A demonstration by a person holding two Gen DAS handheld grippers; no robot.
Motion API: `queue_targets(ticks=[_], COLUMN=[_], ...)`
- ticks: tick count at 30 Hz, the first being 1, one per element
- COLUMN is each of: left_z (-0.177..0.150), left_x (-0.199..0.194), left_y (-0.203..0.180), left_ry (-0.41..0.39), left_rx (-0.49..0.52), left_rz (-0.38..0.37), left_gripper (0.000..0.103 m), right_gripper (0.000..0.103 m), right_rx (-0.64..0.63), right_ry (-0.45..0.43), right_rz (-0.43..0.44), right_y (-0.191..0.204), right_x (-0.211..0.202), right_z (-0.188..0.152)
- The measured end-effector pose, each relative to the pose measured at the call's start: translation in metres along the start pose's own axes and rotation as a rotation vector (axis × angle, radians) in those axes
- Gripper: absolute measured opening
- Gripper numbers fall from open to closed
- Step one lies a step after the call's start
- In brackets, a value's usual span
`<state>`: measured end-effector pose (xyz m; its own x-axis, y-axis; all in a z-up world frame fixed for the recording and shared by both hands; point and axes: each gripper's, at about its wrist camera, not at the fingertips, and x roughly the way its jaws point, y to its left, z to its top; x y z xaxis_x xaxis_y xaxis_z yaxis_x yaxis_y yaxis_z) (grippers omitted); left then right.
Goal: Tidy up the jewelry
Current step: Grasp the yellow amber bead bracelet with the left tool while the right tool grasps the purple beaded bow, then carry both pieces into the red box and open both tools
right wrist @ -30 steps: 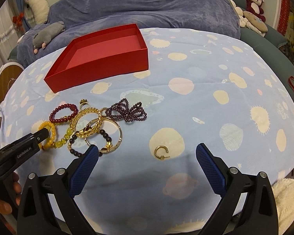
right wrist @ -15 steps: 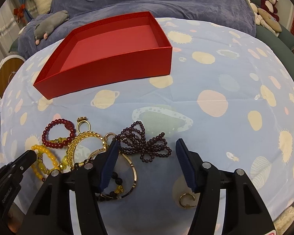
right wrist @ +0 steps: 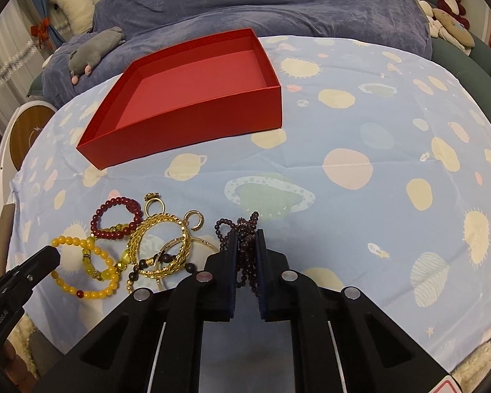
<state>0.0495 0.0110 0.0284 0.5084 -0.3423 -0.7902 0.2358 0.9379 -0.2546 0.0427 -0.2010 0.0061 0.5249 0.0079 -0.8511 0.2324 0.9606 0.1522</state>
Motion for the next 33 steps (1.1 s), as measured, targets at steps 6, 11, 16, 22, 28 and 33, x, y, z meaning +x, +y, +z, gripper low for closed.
queue_targets(ticks=[6,11,16,22,28,33], left_z=[0.011,0.043,0.104,0.188,0.241,0.255], left_x=[-0.022,-0.039,-0.033,0.005,0.075,0.133], left_y=[-0.014,-0.031,-0.047,-0.051,-0.036,-0.013], left_ry=[-0.026,-0.061,-0.101,-0.154,-0.113,-0.058], left_rx=[0.022,0.066,0.109,0.11,0.061,0.01], left_rz=[-0.049,-0.105,-0.146,-0.168,-0.178,-0.159], left_gripper=[0.007,0.007,0.007,0.007,0.007,0.007], right_gripper=[0.009,0.009,0.009,0.009,0.009,0.009], right_rx=[0.015,-0.032,-0.061,-0.067,-0.089,-0.117], right_ry=[-0.034,-0.078,-0.125,-0.131,-0.103,-0.053], right_rz=[0.042,0.078,0.118,0.146,0.139,0.112], right_y=[-0.004,0.001,0.009,0.022,0.04,0.048], right_x=[-0.033,-0.053,-0.052,-0.012,0.045,0.095], right_z=[0.0,0.029,0.087,0.164,0.219,0.24])
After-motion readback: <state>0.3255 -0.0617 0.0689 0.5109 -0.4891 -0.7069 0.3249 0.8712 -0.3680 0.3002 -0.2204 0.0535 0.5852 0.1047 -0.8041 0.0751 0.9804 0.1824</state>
